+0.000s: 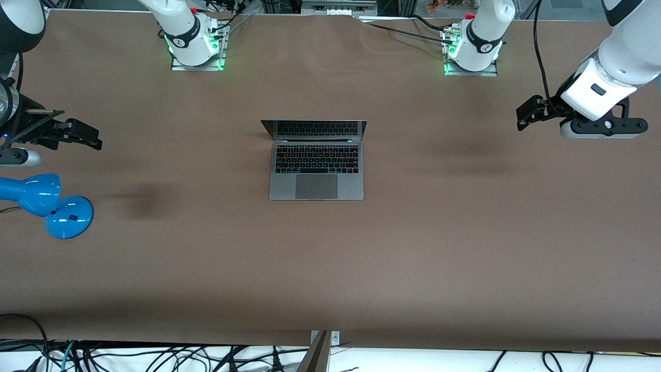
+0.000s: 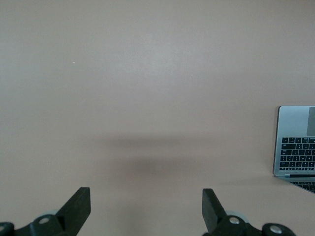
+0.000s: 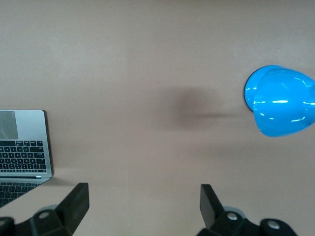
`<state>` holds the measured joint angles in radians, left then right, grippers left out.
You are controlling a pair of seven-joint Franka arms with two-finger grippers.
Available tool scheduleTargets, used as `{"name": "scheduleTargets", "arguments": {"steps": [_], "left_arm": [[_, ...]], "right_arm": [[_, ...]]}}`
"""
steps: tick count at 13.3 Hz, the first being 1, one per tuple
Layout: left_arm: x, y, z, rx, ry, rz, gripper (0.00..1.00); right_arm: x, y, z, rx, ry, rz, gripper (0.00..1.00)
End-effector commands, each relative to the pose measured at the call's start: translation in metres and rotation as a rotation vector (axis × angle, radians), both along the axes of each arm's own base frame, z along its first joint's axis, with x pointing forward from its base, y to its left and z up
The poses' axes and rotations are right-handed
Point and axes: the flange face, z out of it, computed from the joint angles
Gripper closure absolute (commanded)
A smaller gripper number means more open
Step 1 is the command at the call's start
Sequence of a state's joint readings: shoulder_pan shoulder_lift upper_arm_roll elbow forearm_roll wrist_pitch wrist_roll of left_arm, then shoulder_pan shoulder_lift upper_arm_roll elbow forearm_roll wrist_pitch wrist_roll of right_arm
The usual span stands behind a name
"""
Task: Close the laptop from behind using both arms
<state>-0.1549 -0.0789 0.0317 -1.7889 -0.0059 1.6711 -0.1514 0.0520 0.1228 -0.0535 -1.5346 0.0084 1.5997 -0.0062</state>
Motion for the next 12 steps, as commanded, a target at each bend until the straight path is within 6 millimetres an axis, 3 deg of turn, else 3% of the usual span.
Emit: {"name": "scheduleTargets", "arguments": {"steps": [1, 4, 10, 12], "left_arm": [[0.005, 0.002, 0.004, -0.005, 0.003, 0.011, 0.0], [0.006, 0.003, 0.006, -0.001, -0.002, 0.012, 0.0], [0.018, 0.01, -0.003, 0.002, 0.012, 0.032, 0.0], [0.028, 0.009, -0.014, 0.005, 0.028, 0.032, 0.0]], "right_arm": [[-0.005, -0.002, 0.01, 0.018, 0.0, 0.011, 0.0], [-0.003, -0.002, 0.02, 0.015, -0.024, 0.015, 0.0], [-0.001, -0.002, 0.018, 0.014, -0.021, 0.01, 0.0], [-0.002, -0.001, 0.018, 0.001, -0.019, 0.012, 0.0]]}}
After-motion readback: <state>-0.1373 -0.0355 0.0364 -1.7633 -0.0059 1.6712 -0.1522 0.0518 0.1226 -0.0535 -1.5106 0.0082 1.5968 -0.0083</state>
